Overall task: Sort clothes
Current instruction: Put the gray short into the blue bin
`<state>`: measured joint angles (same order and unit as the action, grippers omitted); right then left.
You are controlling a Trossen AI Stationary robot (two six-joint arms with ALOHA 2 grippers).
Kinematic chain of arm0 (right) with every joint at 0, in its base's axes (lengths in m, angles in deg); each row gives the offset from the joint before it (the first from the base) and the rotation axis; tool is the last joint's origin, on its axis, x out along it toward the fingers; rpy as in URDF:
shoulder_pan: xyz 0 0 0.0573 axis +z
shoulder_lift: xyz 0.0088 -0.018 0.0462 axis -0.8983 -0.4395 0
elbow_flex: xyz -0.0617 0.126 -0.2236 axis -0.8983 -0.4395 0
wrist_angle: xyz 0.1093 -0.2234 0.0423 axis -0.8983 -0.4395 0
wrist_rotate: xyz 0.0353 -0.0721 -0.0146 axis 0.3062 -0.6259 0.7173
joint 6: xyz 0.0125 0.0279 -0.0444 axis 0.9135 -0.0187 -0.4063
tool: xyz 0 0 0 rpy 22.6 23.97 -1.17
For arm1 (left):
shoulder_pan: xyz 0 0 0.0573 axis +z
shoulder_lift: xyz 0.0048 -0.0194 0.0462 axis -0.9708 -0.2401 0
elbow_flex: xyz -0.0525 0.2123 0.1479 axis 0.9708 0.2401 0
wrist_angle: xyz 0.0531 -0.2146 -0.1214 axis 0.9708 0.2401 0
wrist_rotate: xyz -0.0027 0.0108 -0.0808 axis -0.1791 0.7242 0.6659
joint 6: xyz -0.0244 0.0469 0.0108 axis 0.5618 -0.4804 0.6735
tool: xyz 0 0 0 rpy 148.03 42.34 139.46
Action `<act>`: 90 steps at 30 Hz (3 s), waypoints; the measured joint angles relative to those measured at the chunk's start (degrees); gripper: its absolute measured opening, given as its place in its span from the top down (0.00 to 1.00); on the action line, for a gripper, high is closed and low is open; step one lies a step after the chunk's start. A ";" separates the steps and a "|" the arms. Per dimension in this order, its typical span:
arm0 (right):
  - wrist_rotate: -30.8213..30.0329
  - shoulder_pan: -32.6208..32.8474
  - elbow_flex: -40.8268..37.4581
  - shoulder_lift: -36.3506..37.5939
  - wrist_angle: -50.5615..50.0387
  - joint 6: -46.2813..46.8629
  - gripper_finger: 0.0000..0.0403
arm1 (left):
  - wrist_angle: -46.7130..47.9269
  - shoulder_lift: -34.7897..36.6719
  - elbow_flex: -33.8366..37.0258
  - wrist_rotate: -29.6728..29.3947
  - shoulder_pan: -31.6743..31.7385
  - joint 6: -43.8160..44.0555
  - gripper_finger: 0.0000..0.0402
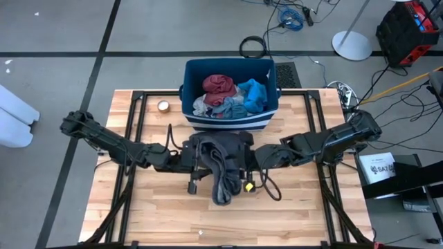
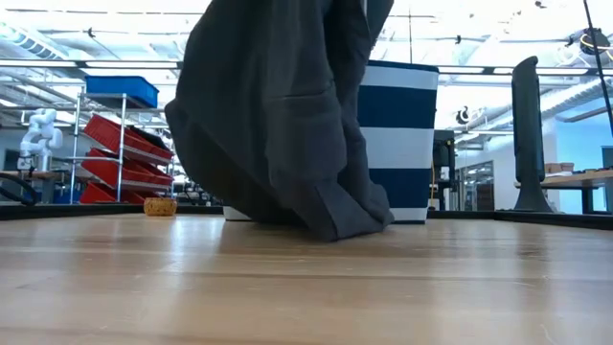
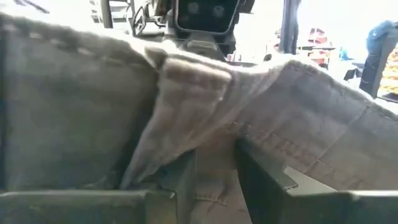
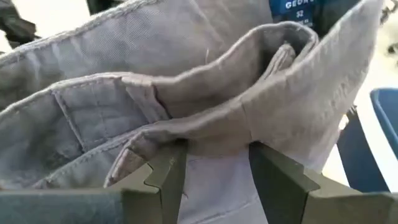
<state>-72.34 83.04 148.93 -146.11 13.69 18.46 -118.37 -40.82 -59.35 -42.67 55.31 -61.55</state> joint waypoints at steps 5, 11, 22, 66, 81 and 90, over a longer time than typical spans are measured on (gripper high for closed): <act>-0.54 -0.09 0.00 -1.70 2.19 -5.10 0.59 | 0.14 0.00 -0.34 -0.57 0.87 0.10 0.69; -3.65 -0.02 -0.09 -3.33 7.74 -13.42 0.59 | -0.78 0.17 -1.80 -1.13 1.90 0.86 0.69; -11.75 2.37 -0.22 -4.27 10.32 -19.76 0.59 | 7.20 0.24 -4.61 -5.74 2.38 3.45 0.69; -16.49 9.93 -7.24 1.22 -38.14 36.60 0.59 | 34.15 1.93 -4.07 8.41 6.80 12.53 0.69; -4.85 6.52 -53.95 13.96 24.98 59.59 0.59 | 29.44 -6.32 -3.93 12.34 7.05 12.65 0.69; -0.97 4.06 -54.36 14.00 20.60 56.41 0.47 | 28.15 -6.32 -3.93 12.34 8.10 14.08 0.69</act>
<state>-73.31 87.11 94.57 -132.11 34.29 74.87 -90.23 -47.13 -63.29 -30.33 63.41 -47.47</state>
